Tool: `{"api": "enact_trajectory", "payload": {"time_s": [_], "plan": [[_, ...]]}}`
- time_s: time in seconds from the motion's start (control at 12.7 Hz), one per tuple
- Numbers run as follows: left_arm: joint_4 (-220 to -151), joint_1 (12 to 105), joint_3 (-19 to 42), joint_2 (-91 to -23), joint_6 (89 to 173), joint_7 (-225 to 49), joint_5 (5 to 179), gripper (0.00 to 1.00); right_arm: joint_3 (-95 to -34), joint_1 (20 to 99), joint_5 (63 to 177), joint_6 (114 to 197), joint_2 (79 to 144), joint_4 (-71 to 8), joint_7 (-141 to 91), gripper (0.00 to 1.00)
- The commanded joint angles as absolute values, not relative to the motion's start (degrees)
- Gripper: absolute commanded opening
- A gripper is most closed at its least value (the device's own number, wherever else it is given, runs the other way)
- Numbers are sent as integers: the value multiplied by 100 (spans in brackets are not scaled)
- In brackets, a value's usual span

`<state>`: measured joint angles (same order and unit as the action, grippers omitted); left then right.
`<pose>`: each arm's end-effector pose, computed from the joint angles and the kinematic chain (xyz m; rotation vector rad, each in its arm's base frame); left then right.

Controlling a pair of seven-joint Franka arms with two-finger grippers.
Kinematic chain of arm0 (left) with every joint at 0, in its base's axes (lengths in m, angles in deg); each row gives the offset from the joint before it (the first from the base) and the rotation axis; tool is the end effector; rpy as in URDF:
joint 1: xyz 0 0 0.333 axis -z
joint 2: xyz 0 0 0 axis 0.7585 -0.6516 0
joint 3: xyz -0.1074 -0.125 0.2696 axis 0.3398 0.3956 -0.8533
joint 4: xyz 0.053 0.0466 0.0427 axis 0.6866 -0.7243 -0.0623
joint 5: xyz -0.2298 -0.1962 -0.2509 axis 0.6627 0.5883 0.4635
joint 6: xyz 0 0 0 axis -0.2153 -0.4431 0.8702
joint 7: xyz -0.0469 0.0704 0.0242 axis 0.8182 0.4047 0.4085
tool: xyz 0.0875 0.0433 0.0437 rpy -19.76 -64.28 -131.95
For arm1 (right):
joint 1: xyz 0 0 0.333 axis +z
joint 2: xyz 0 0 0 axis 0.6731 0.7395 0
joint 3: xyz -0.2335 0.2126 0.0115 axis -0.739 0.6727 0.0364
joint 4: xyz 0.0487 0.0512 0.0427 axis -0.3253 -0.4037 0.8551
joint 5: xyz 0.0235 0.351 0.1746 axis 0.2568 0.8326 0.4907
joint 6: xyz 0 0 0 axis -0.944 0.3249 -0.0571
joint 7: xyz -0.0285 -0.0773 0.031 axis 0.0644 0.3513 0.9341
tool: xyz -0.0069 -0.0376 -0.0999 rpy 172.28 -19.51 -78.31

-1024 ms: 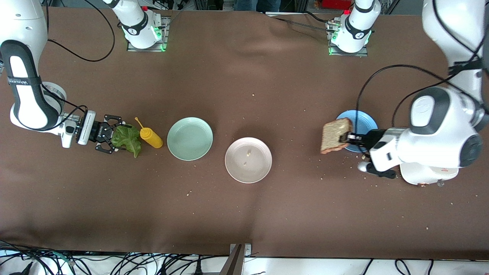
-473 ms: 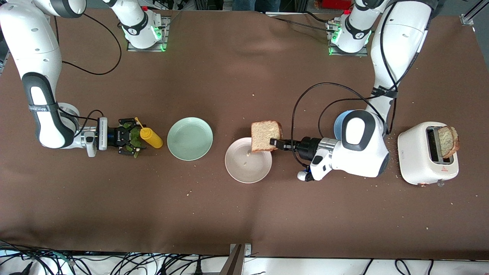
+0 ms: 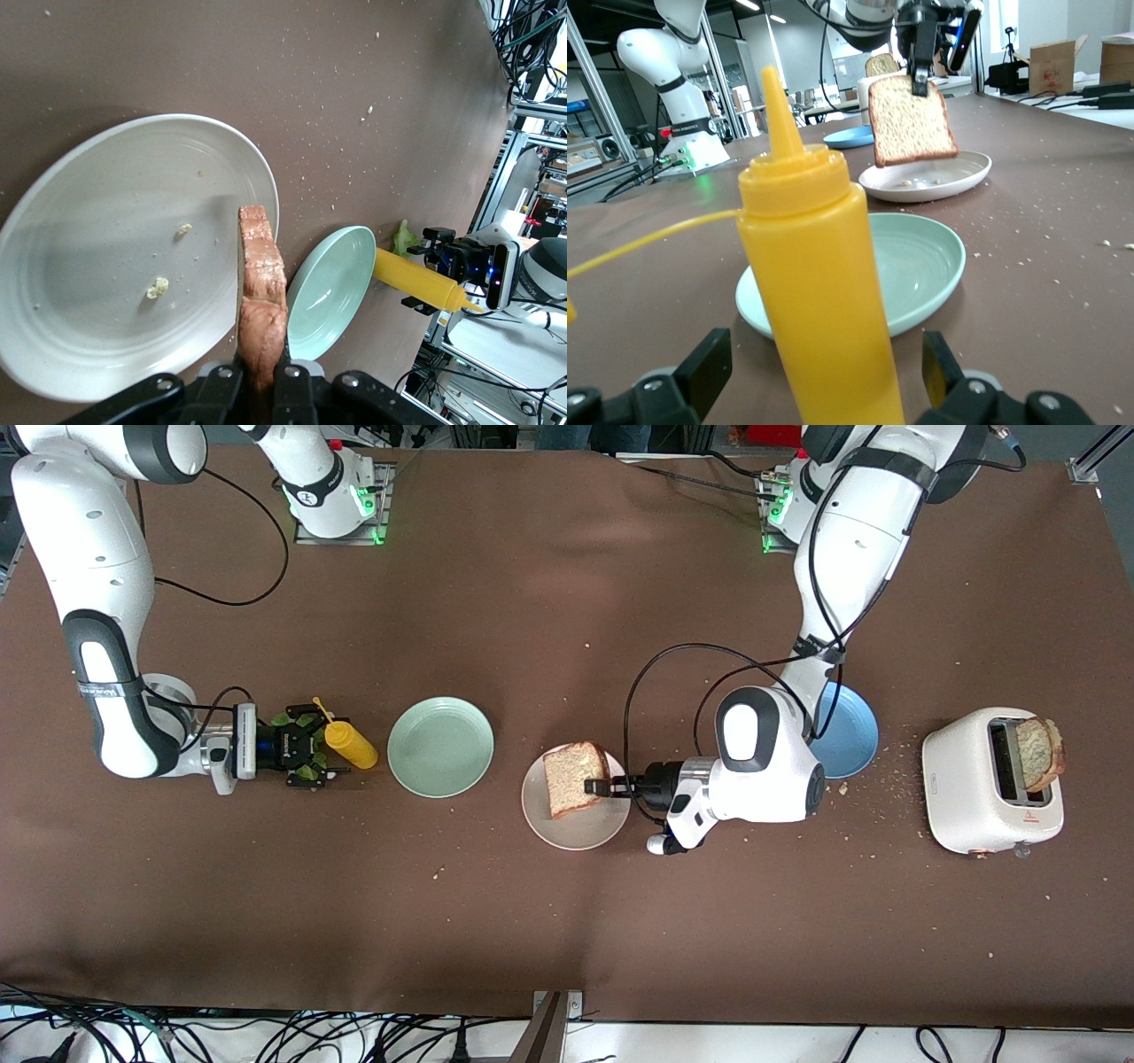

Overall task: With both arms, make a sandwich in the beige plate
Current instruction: 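Lower the bread onto the beige plate and open the left gripper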

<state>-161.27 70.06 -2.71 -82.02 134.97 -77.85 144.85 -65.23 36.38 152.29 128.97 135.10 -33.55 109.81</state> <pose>0.6703 -0.3411 0.2242 2.2042 0.1791 -0.2940 0.5821 -0.0208 0.1069 -1.3890 -1.3131 -0.8596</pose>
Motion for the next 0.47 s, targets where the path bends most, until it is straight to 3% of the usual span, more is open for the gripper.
{"api": "enact_trajectory", "payload": {"time_s": [0.0,0.08,0.24,0.39], "plan": [[-15955,7139,-335,-8311,13599,-7448,14733,0,-6420,3589,15353,12759,13652,-3198,11024,85],[-15955,7183,-335,-8337,13773,-7439,14751,0,-6420,3589,15371,12777,13652,-3189,11024,74],[-15955,7254,-344,-8425,13968,-7439,14760,0,-6420,3598,15468,12777,13660,-3189,11015,38],[-15963,7263,-344,-8478,14047,-7439,14751,0,-6420,3598,15459,12768,13661,-3180,11006,9]]}}
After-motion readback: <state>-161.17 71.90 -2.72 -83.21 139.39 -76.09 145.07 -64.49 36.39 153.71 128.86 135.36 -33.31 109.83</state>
